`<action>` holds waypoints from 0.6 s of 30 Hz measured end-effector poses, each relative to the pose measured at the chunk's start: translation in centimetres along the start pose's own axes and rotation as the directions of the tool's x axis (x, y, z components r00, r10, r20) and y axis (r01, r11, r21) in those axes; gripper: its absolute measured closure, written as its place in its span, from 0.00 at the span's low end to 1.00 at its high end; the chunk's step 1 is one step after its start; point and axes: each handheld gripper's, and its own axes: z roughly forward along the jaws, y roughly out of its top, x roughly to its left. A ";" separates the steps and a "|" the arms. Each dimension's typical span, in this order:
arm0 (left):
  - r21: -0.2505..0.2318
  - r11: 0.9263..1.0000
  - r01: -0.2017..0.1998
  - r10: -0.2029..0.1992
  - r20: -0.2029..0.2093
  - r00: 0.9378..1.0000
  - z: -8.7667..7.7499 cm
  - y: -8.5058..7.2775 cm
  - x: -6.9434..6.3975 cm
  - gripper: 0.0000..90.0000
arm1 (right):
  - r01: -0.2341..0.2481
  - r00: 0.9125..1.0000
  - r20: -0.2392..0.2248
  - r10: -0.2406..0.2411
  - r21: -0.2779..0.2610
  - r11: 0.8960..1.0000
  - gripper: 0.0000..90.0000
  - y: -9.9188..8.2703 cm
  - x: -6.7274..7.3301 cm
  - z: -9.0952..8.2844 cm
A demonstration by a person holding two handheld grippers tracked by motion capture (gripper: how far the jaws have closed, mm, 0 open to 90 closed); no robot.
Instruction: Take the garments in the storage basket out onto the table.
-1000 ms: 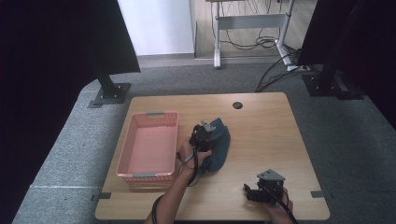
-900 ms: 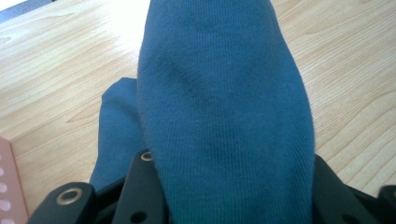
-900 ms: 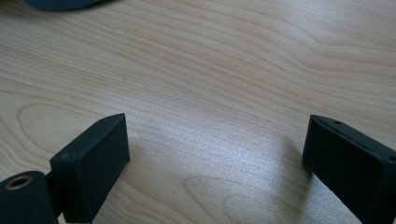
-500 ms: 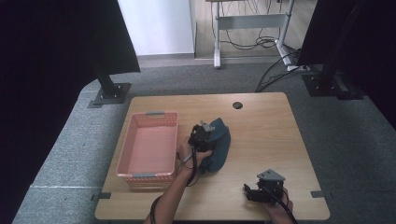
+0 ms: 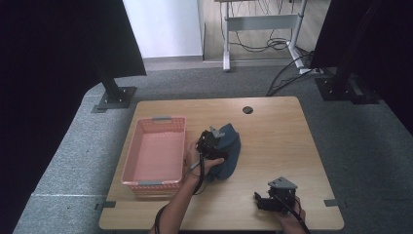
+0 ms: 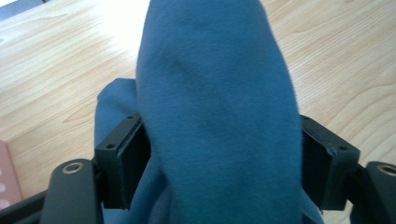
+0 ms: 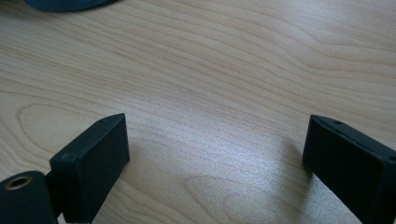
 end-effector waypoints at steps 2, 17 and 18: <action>-0.004 1.000 -0.008 0.008 0.000 1.000 -0.1 -0.1 0.0 0.26 | 0.000 1.000 0.000 0.000 0.000 1.000 0.08 0.0 0.0 0.0; -0.060 0.998 0.005 -0.006 -0.016 1.000 -2.1 -0.7 0.7 0.25 | 0.001 1.000 0.000 -0.001 -0.001 1.000 0.08 0.0 0.0 0.0; -0.065 0.998 0.006 -0.007 -0.018 1.000 -2.3 -0.7 0.7 0.25 | 0.000 1.000 -0.001 0.000 -0.001 1.000 0.08 0.0 0.0 0.0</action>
